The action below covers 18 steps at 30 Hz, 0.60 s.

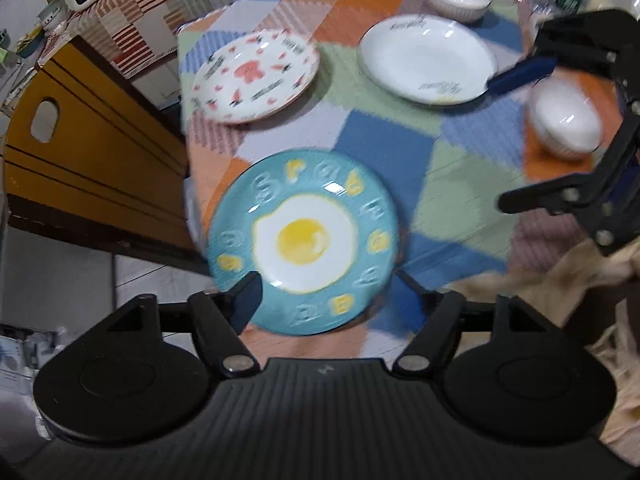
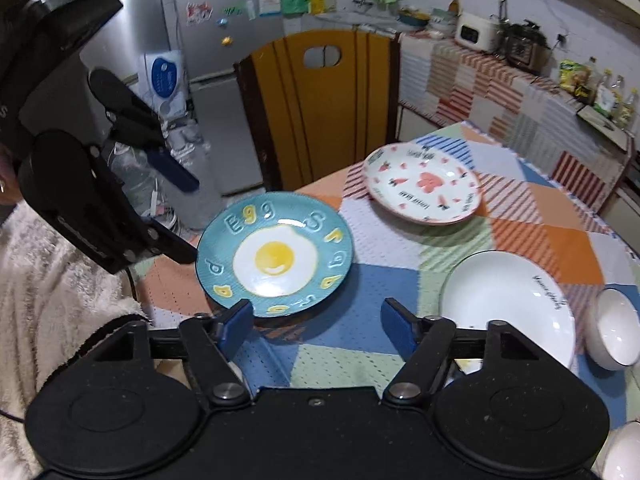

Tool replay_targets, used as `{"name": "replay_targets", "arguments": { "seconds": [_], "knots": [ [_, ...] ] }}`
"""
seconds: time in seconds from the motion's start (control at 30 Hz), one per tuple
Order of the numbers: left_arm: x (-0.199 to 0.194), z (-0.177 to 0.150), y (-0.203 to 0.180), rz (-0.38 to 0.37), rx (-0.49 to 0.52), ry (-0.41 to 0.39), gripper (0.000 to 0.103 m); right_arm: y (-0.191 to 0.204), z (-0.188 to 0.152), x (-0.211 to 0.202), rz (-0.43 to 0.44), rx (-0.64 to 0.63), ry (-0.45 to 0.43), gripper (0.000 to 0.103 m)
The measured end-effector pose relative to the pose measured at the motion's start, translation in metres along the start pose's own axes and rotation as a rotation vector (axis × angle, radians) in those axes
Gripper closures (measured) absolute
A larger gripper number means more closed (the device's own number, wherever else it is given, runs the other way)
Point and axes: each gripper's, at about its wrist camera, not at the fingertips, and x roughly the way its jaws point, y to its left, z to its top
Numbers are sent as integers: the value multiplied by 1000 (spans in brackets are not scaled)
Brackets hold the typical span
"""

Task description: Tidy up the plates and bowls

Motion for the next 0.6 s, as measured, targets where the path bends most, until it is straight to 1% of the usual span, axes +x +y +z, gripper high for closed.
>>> {"name": "replay_targets", "arguments": {
  "seconds": [0.03,0.07,0.1,0.13,0.17,0.27,0.33,0.43,0.47,0.53,0.6],
  "knots": [
    [5,-2,6,11,7,7,29,0,1,8,0,0,5,11],
    [10,-3,13,21,12,9,27,1,1,15,-4,3,-5,10],
    [15,-4,19,32,15,11,22,1,0,22,-7,3,-19,10],
    [20,-4,25,49,8,11,22,2,0,28,-12,-4,-25,10],
    [23,-4,30,50,5,0,22,3,-1,36,-25,-16,-38,10],
    [36,-3,39,18,58,-2,21,3,-6,57,-45,-45,-90,11],
    [48,-2,45,13,64,3,21,0,-8,70,-42,-12,-99,11],
    [66,-1,62,-2,-1,14,21,-9,-9,90,6,77,-108,11],
    [72,-1,68,-5,-15,17,21,-12,-9,95,23,107,-104,13],
    [84,-3,81,-1,-53,34,23,-18,-9,107,53,163,-80,15],
    [94,-4,96,-17,-134,55,25,-24,-8,118,81,212,-40,18]
  ]
}}
